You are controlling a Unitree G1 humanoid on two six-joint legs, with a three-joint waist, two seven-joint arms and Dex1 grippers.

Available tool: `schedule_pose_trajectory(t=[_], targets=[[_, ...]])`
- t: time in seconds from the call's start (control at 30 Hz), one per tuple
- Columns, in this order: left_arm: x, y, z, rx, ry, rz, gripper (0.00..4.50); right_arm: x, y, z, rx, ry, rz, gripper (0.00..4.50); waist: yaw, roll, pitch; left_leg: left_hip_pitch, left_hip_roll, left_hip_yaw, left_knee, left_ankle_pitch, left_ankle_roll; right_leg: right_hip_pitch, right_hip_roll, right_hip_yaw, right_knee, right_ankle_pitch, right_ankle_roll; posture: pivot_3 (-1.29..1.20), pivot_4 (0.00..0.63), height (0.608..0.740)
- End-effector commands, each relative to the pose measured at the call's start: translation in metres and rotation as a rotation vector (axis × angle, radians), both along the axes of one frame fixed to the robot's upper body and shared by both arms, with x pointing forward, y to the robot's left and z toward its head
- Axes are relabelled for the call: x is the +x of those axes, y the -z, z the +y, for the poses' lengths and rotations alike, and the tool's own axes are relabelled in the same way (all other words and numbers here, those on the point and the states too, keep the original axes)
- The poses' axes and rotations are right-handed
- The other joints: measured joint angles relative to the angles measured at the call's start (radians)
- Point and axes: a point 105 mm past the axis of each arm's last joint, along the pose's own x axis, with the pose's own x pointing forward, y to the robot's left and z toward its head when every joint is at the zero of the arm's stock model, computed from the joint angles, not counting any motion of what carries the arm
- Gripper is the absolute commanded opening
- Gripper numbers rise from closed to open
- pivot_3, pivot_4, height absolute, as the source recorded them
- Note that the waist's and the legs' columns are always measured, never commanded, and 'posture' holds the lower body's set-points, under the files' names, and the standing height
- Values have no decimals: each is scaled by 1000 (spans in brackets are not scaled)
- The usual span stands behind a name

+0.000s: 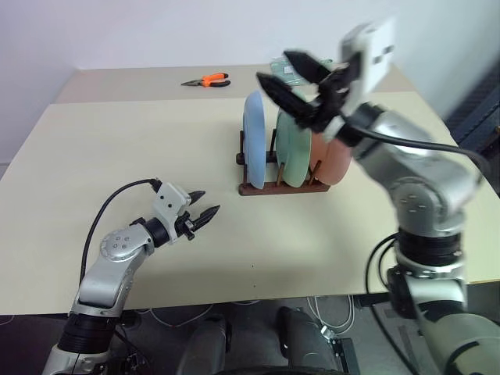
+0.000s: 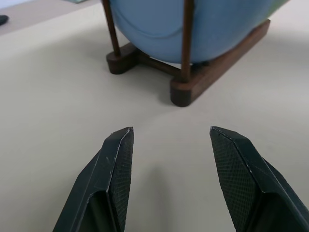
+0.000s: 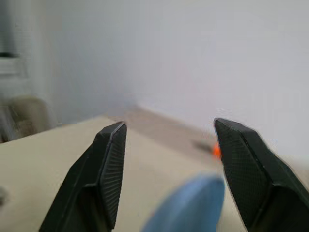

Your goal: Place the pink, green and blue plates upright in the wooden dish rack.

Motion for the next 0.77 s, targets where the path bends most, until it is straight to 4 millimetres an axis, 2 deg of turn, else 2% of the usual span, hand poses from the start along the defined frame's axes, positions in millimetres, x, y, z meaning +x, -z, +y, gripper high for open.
schedule_pose_trajectory(t=[0.03,0.1,0.17,0.2,0.23,0.27,0.37,0.43,0.53,0.77], targets=[[-1,-1,4,41,7,-29,2563,-13,-5,-63,-31,103,-38,2960,5,-1,-1,0,0,0,1,0,1,1,0,0,-1,0,0,0,150,740],[0,2,11,56,-3,-26,2563,-14,23,-110,-119,225,63,2960,20,-2,-1,0,0,0,2,-1,2,4,0,-1,-3,-2,-1,0,150,740],[1,2,16,61,-21,-27,2563,-20,56,-142,-193,283,187,2960,22,0,-1,1,0,2,4,-3,5,5,-2,0,-3,-4,-1,0,150,740],[2,3,20,64,-31,-28,2563,-24,72,-153,-211,294,250,2960,23,1,-1,0,-1,3,4,-3,5,5,-3,0,-3,-4,-1,0,150,740],[3,3,26,71,-43,-26,2563,-26,103,-164,-250,318,346,2960,23,2,-1,1,-1,4,4,-3,5,5,-3,1,-3,-4,-1,0,150,740],[3,4,29,77,-49,-26,2563,-28,123,-172,-278,331,407,2960,21,2,-1,1,-1,4,4,-3,5,4,-3,1,-3,-4,-1,0,150,740],[3,5,33,85,-61,-29,2563,-24,164,-190,-322,410,495,2960,8,5,-1,2,0,7,4,-3,5,5,-3,3,-2,-4,0,0,150,740],[2,6,35,88,-70,-27,2563,-19,177,-195,-330,434,502,2960,0,6,-2,3,0,8,5,-3,5,5,-4,3,-2,-5,2,0,150,740],[-1,9,39,85,-87,-19,2563,-13,185,-198,-326,454,492,2960,-2,6,-2,3,0,8,5,-3,5,5,-4,3,-1,-5,2,0,150,740],[-5,12,40,91,-117,-22,2563,-4,194,-196,-369,438,467,2960,4,6,-2,2,-1,7,6,-3,5,5,-5,3,-2,-3,1,0,150,740]])
